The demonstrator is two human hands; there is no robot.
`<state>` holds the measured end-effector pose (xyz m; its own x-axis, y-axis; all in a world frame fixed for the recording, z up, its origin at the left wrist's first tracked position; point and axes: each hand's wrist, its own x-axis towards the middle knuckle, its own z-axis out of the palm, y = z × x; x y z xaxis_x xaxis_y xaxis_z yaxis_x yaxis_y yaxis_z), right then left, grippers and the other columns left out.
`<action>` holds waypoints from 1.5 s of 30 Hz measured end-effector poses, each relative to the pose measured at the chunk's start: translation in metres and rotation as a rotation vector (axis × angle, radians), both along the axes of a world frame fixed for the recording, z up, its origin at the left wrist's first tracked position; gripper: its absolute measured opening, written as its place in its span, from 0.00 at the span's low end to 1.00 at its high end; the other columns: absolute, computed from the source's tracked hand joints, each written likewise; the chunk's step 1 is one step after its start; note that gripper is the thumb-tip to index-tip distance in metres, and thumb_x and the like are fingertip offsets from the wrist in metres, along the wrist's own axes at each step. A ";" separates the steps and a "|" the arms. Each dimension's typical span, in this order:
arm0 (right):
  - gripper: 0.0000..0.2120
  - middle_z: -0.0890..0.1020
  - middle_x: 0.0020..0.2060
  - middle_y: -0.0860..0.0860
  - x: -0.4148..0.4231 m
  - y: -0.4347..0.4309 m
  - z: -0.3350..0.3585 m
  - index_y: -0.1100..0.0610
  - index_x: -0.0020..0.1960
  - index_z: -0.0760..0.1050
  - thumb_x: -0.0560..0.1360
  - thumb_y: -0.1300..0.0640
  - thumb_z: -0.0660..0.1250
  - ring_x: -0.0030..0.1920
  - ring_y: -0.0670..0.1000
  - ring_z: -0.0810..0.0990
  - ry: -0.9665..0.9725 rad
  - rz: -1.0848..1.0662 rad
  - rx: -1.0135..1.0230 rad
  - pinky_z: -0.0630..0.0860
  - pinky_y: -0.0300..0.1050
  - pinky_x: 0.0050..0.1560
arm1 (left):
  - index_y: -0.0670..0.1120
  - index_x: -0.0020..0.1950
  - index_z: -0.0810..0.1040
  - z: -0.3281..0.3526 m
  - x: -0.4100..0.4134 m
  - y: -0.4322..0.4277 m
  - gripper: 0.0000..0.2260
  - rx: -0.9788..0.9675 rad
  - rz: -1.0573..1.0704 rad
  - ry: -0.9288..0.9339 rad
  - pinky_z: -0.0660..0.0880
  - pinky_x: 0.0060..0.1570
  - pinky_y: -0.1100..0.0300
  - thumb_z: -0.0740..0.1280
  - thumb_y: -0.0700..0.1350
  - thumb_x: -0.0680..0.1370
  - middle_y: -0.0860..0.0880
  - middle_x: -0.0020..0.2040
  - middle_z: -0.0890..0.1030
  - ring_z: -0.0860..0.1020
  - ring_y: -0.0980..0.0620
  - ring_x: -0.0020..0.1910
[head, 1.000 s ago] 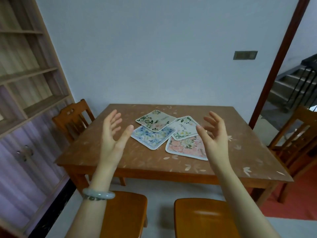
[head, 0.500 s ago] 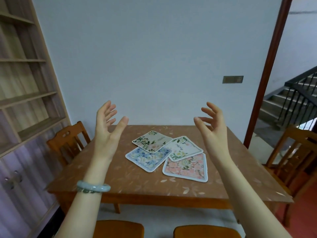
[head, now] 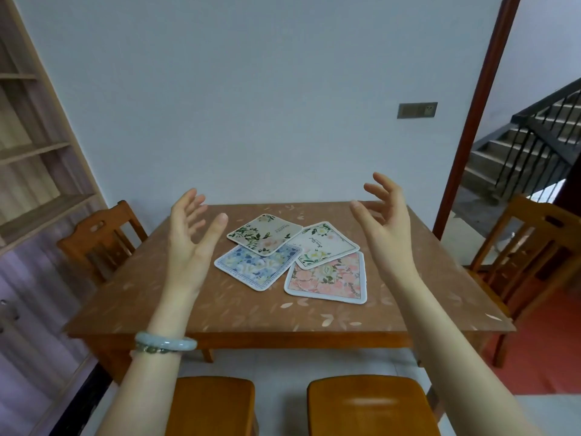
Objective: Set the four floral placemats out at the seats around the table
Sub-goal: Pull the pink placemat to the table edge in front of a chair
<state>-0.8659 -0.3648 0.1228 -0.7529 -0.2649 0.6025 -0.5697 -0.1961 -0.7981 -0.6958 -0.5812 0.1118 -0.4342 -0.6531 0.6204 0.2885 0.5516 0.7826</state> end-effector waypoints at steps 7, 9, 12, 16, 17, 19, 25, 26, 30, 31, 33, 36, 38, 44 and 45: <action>0.24 0.75 0.60 0.44 -0.048 -0.019 -0.037 0.47 0.69 0.66 0.75 0.53 0.69 0.51 0.35 0.76 -0.083 -0.080 0.070 0.72 0.27 0.47 | 0.53 0.71 0.65 -0.040 -0.065 -0.028 0.32 0.076 -0.062 -0.071 0.69 0.64 0.60 0.69 0.60 0.70 0.54 0.66 0.72 0.73 0.59 0.64; 0.24 0.76 0.60 0.44 -0.067 -0.031 -0.051 0.47 0.68 0.66 0.74 0.52 0.69 0.51 0.37 0.77 -0.109 -0.107 0.100 0.73 0.28 0.48 | 0.54 0.71 0.64 -0.057 -0.090 -0.042 0.32 0.108 -0.093 -0.103 0.70 0.63 0.62 0.69 0.60 0.70 0.54 0.66 0.72 0.73 0.59 0.64; 0.23 0.75 0.59 0.41 -0.099 -0.057 -0.068 0.46 0.67 0.67 0.74 0.52 0.69 0.52 0.38 0.77 -0.143 -0.128 0.139 0.74 0.29 0.49 | 0.53 0.72 0.64 -0.081 -0.129 -0.067 0.33 0.150 -0.127 -0.150 0.70 0.64 0.59 0.69 0.59 0.69 0.52 0.67 0.72 0.73 0.56 0.65; 0.22 0.76 0.58 0.40 -0.151 -0.101 -0.102 0.48 0.67 0.68 0.74 0.52 0.69 0.52 0.39 0.78 -0.191 -0.165 0.188 0.74 0.29 0.48 | 0.56 0.71 0.64 -0.123 -0.189 -0.107 0.28 0.188 -0.159 -0.232 0.69 0.66 0.53 0.69 0.54 0.72 0.52 0.68 0.72 0.72 0.55 0.65; 0.22 0.76 0.58 0.40 -0.161 -0.108 -0.112 0.48 0.66 0.68 0.74 0.53 0.69 0.52 0.40 0.78 -0.201 -0.176 0.201 0.74 0.29 0.47 | 0.56 0.70 0.64 -0.133 -0.202 -0.114 0.28 0.194 -0.163 -0.249 0.69 0.66 0.54 0.68 0.54 0.73 0.53 0.68 0.72 0.72 0.56 0.65; 0.22 0.76 0.58 0.40 -0.180 -0.120 -0.134 0.48 0.67 0.68 0.75 0.54 0.69 0.52 0.41 0.78 -0.219 -0.191 0.232 0.74 0.28 0.47 | 0.54 0.71 0.65 -0.156 -0.226 -0.125 0.28 0.201 -0.171 -0.277 0.69 0.65 0.57 0.68 0.55 0.72 0.55 0.66 0.72 0.72 0.58 0.65; 0.19 0.77 0.55 0.42 -0.232 -0.147 -0.212 0.50 0.65 0.70 0.76 0.55 0.68 0.52 0.42 0.78 -0.293 -0.245 0.323 0.74 0.27 0.44 | 0.59 0.69 0.65 -0.234 -0.286 -0.146 0.27 0.221 -0.249 -0.390 0.69 0.61 0.62 0.68 0.57 0.72 0.66 0.63 0.71 0.71 0.65 0.63; 0.19 0.77 0.55 0.41 -0.239 -0.150 -0.225 0.50 0.65 0.70 0.76 0.56 0.68 0.51 0.42 0.78 -0.304 -0.256 0.339 0.74 0.27 0.45 | 0.60 0.69 0.65 -0.249 -0.292 -0.148 0.27 0.230 -0.255 -0.405 0.69 0.61 0.63 0.68 0.59 0.72 0.66 0.63 0.71 0.71 0.65 0.63; 0.19 0.77 0.55 0.43 -0.260 -0.155 -0.279 0.53 0.66 0.71 0.76 0.55 0.68 0.52 0.42 0.78 -0.372 -0.301 0.414 0.74 0.28 0.46 | 0.57 0.69 0.65 -0.305 -0.312 -0.152 0.28 0.293 -0.266 -0.491 0.68 0.61 0.62 0.67 0.61 0.72 0.57 0.67 0.72 0.71 0.62 0.64; 0.19 0.77 0.55 0.43 -0.264 -0.155 -0.290 0.53 0.66 0.71 0.76 0.55 0.68 0.52 0.43 0.78 -0.387 -0.315 0.432 0.74 0.29 0.47 | 0.57 0.69 0.66 -0.317 -0.315 -0.151 0.27 0.307 -0.266 -0.508 0.68 0.60 0.63 0.68 0.59 0.72 0.55 0.67 0.71 0.71 0.63 0.63; 0.19 0.78 0.56 0.45 -0.272 -0.153 -0.312 0.53 0.65 0.71 0.75 0.55 0.68 0.53 0.45 0.78 -0.428 -0.342 0.455 0.75 0.35 0.50 | 0.54 0.70 0.65 -0.340 -0.320 -0.148 0.28 0.339 -0.275 -0.541 0.68 0.57 0.67 0.69 0.57 0.74 0.53 0.68 0.71 0.71 0.66 0.61; 0.19 0.79 0.57 0.47 -0.279 -0.151 -0.334 0.52 0.65 0.71 0.75 0.55 0.68 0.54 0.47 0.78 -0.482 -0.355 0.468 0.76 0.41 0.52 | 0.50 0.73 0.64 -0.363 -0.322 -0.145 0.32 0.387 -0.292 -0.576 0.70 0.62 0.59 0.67 0.58 0.71 0.52 0.69 0.70 0.72 0.58 0.64; 0.18 0.79 0.56 0.46 -0.280 -0.151 -0.342 0.51 0.64 0.72 0.75 0.55 0.68 0.54 0.47 0.78 -0.494 -0.357 0.470 0.75 0.37 0.50 | 0.49 0.73 0.64 -0.368 -0.321 -0.143 0.33 0.384 -0.289 -0.584 0.69 0.65 0.53 0.67 0.58 0.71 0.51 0.69 0.70 0.71 0.54 0.66; 0.18 0.79 0.55 0.43 -0.279 -0.161 -0.327 0.50 0.65 0.72 0.75 0.54 0.68 0.53 0.44 0.78 -0.460 -0.344 0.423 0.75 0.36 0.51 | 0.53 0.71 0.65 -0.344 -0.324 -0.150 0.28 0.306 -0.244 -0.521 0.67 0.55 0.75 0.67 0.57 0.73 0.54 0.69 0.70 0.70 0.59 0.66; 0.18 0.79 0.55 0.44 -0.279 -0.163 -0.322 0.50 0.65 0.72 0.75 0.54 0.68 0.53 0.44 0.78 -0.451 -0.338 0.407 0.76 0.36 0.51 | 0.54 0.71 0.65 -0.338 -0.325 -0.152 0.27 0.296 -0.240 -0.504 0.67 0.55 0.77 0.67 0.56 0.73 0.54 0.69 0.70 0.70 0.59 0.66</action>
<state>-1.1445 -0.5279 -0.1992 -0.9873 -0.1100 0.1145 -0.1427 0.2986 -0.9437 -1.0211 -0.7328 -0.2264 -0.7820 -0.6136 0.1097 -0.0664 0.2570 0.9641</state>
